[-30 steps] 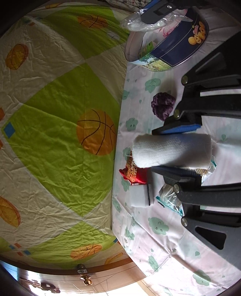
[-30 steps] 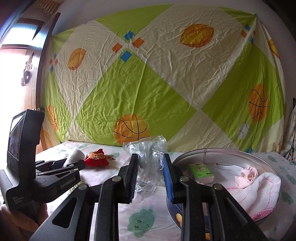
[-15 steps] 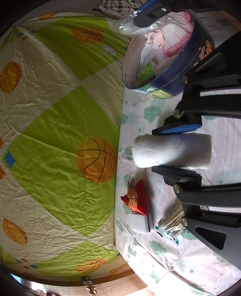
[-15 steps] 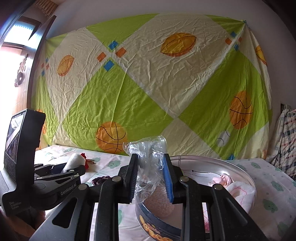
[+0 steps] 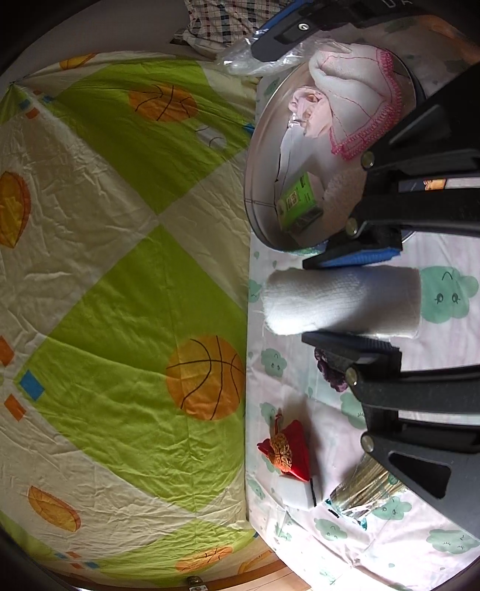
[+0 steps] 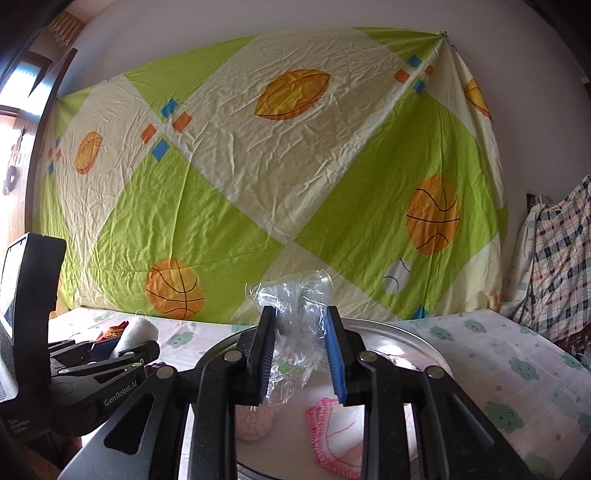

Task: Organize soft objects
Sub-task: 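Carry the gauze roll and cotton-ball bag over the blue tin with both tools, then lower both tools into the tin and open them to release the items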

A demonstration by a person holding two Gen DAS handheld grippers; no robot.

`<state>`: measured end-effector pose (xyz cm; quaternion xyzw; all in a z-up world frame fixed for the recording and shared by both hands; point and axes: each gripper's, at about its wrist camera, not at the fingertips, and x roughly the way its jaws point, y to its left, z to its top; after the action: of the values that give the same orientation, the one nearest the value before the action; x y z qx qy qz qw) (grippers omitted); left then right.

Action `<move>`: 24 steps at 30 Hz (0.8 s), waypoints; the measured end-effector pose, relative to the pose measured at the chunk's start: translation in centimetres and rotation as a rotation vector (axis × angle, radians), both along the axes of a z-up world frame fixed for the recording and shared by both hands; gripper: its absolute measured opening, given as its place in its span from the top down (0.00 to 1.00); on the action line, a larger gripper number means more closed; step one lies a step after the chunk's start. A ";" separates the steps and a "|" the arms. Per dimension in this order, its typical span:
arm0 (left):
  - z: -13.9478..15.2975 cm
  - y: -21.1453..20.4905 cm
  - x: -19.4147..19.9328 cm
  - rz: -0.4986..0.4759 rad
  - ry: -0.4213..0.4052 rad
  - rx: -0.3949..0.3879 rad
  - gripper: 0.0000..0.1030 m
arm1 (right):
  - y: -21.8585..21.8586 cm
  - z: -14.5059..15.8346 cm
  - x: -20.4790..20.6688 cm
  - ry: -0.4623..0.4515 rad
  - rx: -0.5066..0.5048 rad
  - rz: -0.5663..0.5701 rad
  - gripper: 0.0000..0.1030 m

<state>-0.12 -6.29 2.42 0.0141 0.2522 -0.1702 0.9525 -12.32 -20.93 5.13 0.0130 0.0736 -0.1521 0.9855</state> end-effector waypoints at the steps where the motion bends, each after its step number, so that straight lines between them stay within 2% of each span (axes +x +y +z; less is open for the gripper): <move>1: 0.1 -0.4 0.0 -0.005 -0.001 0.000 0.70 | -0.4 0.1 -0.1 -0.001 0.005 -0.006 0.72; 14: 1.0 -5.1 -0.8 -0.070 -0.014 0.010 0.70 | -5.0 0.9 -1.2 -0.030 0.023 -0.085 0.72; 24: 0.5 -8.9 -1.2 -0.125 0.018 0.013 0.70 | -10.3 1.1 -0.8 -0.027 0.096 -0.163 0.72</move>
<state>-1.28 -15.22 2.93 0.0344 0.2607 -0.2278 0.9375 -13.09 -31.25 6.21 0.0682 0.0664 -0.2280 0.9690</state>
